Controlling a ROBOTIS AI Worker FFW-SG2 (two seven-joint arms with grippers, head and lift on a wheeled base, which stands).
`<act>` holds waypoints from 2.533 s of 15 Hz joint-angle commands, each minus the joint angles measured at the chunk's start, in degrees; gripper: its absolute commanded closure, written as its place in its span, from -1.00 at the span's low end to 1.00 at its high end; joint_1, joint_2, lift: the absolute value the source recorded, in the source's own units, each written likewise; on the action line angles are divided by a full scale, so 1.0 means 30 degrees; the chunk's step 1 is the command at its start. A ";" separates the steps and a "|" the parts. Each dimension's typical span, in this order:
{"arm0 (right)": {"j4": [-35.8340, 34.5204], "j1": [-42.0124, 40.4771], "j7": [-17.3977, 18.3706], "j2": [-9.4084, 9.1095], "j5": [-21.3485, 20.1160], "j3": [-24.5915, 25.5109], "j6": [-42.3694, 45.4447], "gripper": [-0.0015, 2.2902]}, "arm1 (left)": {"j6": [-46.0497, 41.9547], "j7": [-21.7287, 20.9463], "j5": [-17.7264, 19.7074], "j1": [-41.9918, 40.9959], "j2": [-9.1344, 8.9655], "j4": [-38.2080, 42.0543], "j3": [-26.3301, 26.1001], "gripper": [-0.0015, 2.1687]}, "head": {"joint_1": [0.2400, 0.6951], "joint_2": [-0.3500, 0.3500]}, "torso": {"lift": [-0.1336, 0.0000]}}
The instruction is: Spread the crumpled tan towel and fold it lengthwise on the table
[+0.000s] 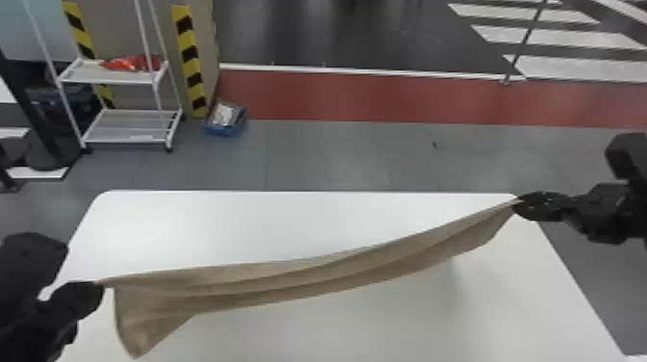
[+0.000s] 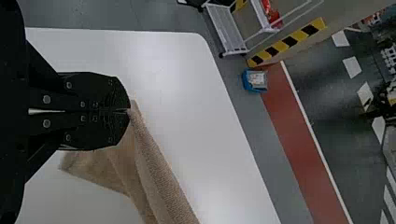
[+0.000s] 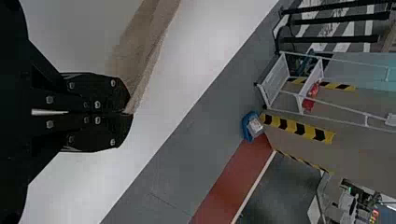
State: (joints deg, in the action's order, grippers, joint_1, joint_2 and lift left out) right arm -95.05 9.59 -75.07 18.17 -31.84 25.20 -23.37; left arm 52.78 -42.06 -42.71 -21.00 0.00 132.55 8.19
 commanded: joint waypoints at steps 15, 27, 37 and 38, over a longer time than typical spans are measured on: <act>0.4641 0.8757 0.8469 0.0066 -0.0725 -0.2043 -0.6554 0.60 | 0.4544 0.0983 0.0410 1.5641 -0.0050 -1.1108 -0.1030 0.70 | 0.68 -0.42 | 1.00; -0.1892 -0.6917 0.7444 0.0095 0.3083 0.2352 0.1650 0.60 | -0.4011 0.0602 0.4306 0.1256 -0.0050 -0.3520 0.2808 0.70 | 1.00 -0.54 | 1.00; 0.0979 -0.7708 0.5716 0.0300 0.2439 0.3201 0.5048 0.60 | -0.4948 -0.0628 0.2021 0.0670 -0.0050 -0.5541 0.2955 0.70 | 1.00 -0.58 | 1.00; 0.1594 -0.7093 0.5745 0.0535 0.2234 0.3055 0.4814 0.60 | -0.4538 -0.0892 0.1201 0.1374 -0.0050 -0.5981 0.2457 0.70 | 1.00 -0.59 | 1.00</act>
State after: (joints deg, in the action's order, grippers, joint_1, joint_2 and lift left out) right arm -92.66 -14.03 -57.93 19.04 -24.39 34.89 -8.24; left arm 37.73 -44.27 -36.18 -19.25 0.00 116.02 17.45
